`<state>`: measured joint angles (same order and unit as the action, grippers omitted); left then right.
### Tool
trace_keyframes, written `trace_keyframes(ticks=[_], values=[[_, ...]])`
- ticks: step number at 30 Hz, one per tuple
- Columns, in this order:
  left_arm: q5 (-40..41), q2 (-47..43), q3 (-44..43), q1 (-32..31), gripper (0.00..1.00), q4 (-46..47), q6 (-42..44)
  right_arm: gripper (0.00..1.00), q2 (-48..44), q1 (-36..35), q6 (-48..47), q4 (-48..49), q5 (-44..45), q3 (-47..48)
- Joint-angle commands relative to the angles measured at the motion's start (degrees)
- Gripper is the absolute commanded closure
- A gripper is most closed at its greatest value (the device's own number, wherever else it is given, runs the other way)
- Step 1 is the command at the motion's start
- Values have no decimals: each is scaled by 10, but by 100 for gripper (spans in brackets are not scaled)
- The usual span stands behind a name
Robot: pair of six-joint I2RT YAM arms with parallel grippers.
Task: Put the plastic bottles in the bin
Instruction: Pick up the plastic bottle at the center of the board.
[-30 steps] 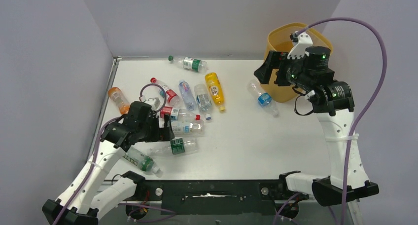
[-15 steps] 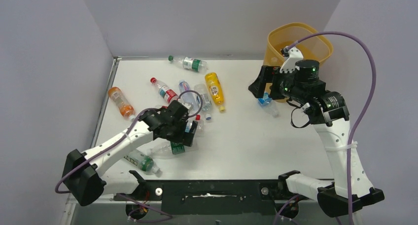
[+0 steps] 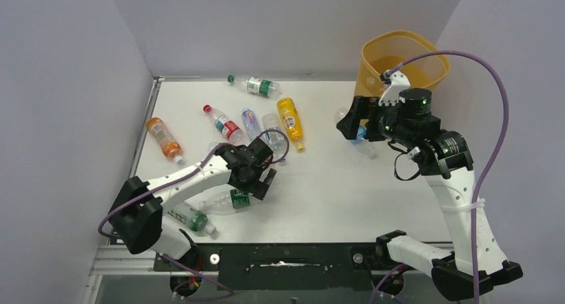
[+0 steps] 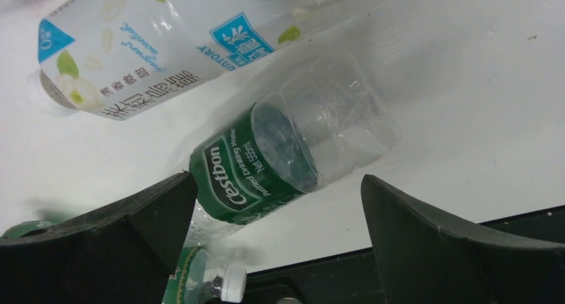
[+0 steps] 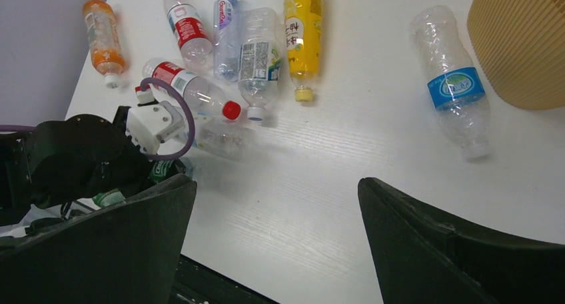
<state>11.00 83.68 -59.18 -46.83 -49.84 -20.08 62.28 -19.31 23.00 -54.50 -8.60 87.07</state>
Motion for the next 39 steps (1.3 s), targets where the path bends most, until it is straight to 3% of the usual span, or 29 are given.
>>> trace_keyframes(ticks=[1, 31, 39], values=[[29, 15, -32, -3, 2, 15, 36, 2, -13, -6, 3, 22, 5, -7], [-1, 63, 5, -25, 2, 70, 69, 2, -16, -8, 9, 17, 14, -16], [-10, 79, 8, -25, 9, 76, 75, 2, -21, -13, 16, 18, 20, -28]])
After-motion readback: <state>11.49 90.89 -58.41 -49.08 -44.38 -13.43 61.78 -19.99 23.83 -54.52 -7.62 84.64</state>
